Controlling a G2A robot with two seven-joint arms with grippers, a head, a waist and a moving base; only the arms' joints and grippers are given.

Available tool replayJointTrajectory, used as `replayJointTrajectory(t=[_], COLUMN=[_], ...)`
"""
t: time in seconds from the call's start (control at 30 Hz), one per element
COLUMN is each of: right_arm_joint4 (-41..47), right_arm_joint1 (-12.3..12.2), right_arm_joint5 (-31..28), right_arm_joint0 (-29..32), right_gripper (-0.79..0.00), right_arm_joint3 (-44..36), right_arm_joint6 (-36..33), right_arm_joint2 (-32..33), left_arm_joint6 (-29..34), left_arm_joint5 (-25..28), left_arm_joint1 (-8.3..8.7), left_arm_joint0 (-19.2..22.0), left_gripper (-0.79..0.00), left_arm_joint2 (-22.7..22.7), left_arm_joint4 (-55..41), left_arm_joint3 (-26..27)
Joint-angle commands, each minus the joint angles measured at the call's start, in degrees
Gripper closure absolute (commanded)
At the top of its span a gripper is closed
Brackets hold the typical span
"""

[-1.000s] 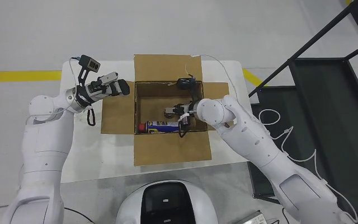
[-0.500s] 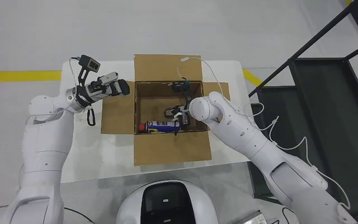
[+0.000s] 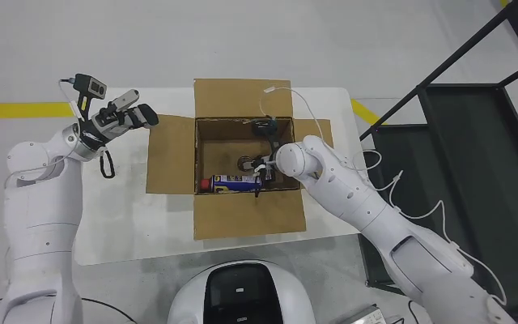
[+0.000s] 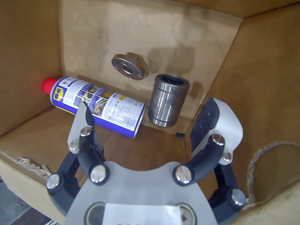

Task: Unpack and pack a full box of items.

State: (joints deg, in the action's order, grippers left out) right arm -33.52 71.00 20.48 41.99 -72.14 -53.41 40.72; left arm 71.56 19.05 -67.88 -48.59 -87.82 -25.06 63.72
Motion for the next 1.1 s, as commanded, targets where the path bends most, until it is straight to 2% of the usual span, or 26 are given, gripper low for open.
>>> replayJointTrajectory(t=[0.0, 0.3, 0.37, 0.5, 0.67, 0.77, 0.9, 0.93, 1.07], right_arm_joint4=[0.0, 0.9, 1.5, 1.8, 0.9, 0.4, 0.2, 0.2, 0.3], right_arm_joint1=[0.3, 2.4, 2.9, 3.9, 4.8, 5.3, 5.9, 6.1, 6.8], right_arm_joint5=[-0.4, -1.5, -1.8, -2.1, -1.9, -1.8, -1.8, -1.8, -2.0], right_arm_joint0=[-0.2, -2.4, -2.9, -3.8, -4.8, -5.2, -5.6, -5.6, -5.9], right_gripper=[-0.785, -0.785, -0.690, -0.662, -0.499, -0.514, -0.505, -0.477, -0.480], right_arm_joint3=[1.0, 7.4, 8.8, 11.3, 13.7, 14.8, 16.5, 17.0, 18.7], right_arm_joint6=[0.3, 1.3, 1.5, 1.8, 1.3, 0.9, 0.6, 0.6, 0.7], right_arm_joint2=[-0.3, -1.9, -2.2, -2.8, -3.8, -4.2, -4.4, -4.5, -4.7], left_arm_joint6=[0.0, 0.0, 0.0, 0.0, 0.0, 0.0, 0.0, 0.0, 0.0], left_arm_joint5=[0.0, 0.0, 0.0, 0.0, 0.0, 0.0, 0.0, 0.0, 0.0], left_arm_joint1=[-0.01, -0.01, -0.01, -0.01, -0.01, -0.01, -0.01, -0.01, -0.01], left_arm_joint0=[0.0, 0.0, 0.0, 0.0, 0.0, 0.0, 0.0, 0.0, 0.0], left_gripper=[-0.785, -0.785, -0.785, -0.785, -0.785, -0.785, -0.785, -0.785, -0.785], left_arm_joint2=[0.0, 0.0, 0.0, 0.0, 0.0, 0.0, 0.0, 0.0, 0.0], left_arm_joint4=[0.0, 0.0, 0.0, 0.0, 0.0, 0.0, 0.0, 0.0, 0.0], left_arm_joint3=[0.0, 0.0, 0.0, 0.0, 0.0, 0.0, 0.0, 0.0, 0.0])
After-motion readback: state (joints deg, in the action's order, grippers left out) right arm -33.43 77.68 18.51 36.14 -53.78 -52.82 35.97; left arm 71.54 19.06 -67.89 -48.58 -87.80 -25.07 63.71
